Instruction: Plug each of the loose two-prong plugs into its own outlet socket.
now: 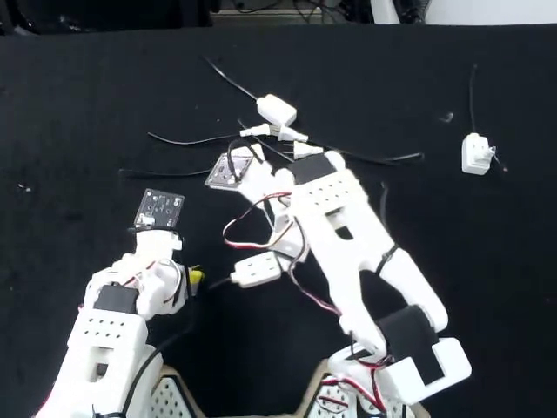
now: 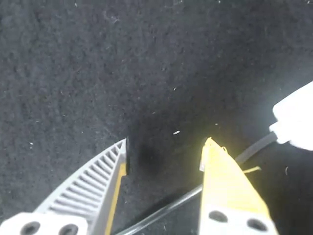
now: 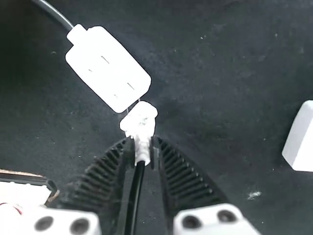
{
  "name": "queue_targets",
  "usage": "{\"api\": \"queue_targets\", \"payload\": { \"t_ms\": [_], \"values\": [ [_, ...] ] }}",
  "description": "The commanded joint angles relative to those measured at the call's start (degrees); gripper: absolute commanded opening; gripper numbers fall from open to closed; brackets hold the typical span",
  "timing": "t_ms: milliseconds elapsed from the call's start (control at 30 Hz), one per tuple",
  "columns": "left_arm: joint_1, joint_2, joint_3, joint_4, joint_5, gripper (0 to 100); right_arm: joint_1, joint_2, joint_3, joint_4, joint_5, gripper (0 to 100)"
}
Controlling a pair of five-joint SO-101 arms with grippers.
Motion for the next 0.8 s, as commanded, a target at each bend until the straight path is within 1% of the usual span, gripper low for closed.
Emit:
{"api": "queue_targets", "payload": {
  "t_ms": [0, 133, 300, 400, 467, 567, 667, 767],
  "values": [
    [0.5, 0.1, -0.5, -0.8, 0.2, 25, -1.6, -1.0, -2.7, -0.6, -0.9, 1.1],
    [0.6, 0.1, -0.5, -0.8, 0.2, 25, -2.3, -1.0, -2.8, -0.6, -1.0, 1.1],
    [0.8, 0.1, -0.8, -0.9, 0.6, 25, -2.5, -1.0, -3.6, -0.6, -3.0, 1.1],
    [0.9, 0.1, -0.7, -4.1, 1.1, 25, -1.8, -1.0, -4.6, -0.4, -3.3, 1.1],
    [1.3, 0.1, -0.9, -5.8, 3.5, 25, -1.3, -1.1, -5.3, -0.3, -3.3, 1.1],
    [5.8, 0.1, -2.5, -5.1, 5.3, 25, 1.2, -1.2, -5.4, -0.2, -3.3, 1.1],
    [11.8, 0.1, -4.5, -3.3, 7.8, 25, 5.4, -3.0, -5.1, -0.2, -3.3, 1.1],
    [15.6, 0.1, -5.7, -3.1, 8.6, 25, 9.8, -6.5, -5.0, -0.1, -3.1, 1.1]
  ]
}}
